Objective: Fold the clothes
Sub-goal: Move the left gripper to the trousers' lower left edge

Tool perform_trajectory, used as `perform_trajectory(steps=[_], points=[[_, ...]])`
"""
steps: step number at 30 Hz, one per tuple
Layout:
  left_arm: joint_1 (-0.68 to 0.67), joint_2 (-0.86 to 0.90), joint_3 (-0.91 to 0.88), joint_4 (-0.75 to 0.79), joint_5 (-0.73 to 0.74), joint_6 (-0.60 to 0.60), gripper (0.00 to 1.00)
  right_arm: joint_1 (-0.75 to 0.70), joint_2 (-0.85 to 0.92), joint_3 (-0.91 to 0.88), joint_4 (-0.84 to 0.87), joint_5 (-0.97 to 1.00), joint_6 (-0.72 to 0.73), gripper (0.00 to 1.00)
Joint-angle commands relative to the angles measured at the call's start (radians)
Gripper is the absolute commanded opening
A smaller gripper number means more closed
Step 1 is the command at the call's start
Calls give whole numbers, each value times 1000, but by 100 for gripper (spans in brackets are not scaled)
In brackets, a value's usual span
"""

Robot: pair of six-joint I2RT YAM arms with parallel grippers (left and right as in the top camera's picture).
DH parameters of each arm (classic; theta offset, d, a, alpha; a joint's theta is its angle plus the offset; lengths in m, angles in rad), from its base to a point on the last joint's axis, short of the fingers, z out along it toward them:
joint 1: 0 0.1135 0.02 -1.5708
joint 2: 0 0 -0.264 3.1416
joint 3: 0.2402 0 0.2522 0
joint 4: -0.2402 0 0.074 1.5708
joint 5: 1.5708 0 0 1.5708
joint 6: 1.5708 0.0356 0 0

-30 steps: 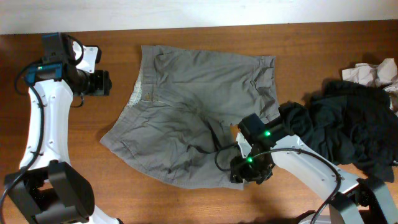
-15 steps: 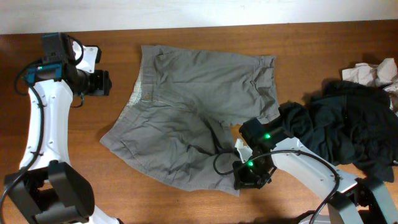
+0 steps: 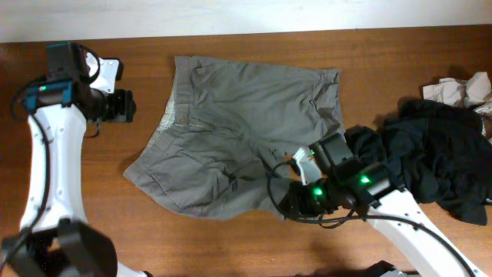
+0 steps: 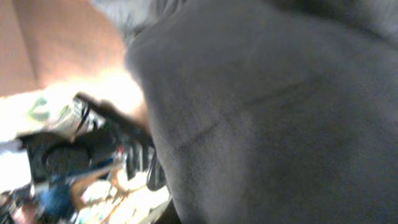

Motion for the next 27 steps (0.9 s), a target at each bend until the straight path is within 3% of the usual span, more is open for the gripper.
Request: perform_trajectory(steps=[1, 7, 12, 19, 27], points=[[2, -120, 4, -49, -14, -34, 55, 4, -27, 30, 0, 165, 68, 4], [3, -128, -25, -144, -121, -177, 54, 3, -18, 29, -4, 279, 72, 4], [45, -129, -160, -144, -114, -280, 56, -16, -18, 29, -8, 301, 90, 4], [171, -129, -425, 29, 129, -275, 64, -29, -18, 29, -23, 298, 89, 4], [171, -122, -569, 173, 191, -275, 73, -29, -18, 29, -22, 304, 90, 4]])
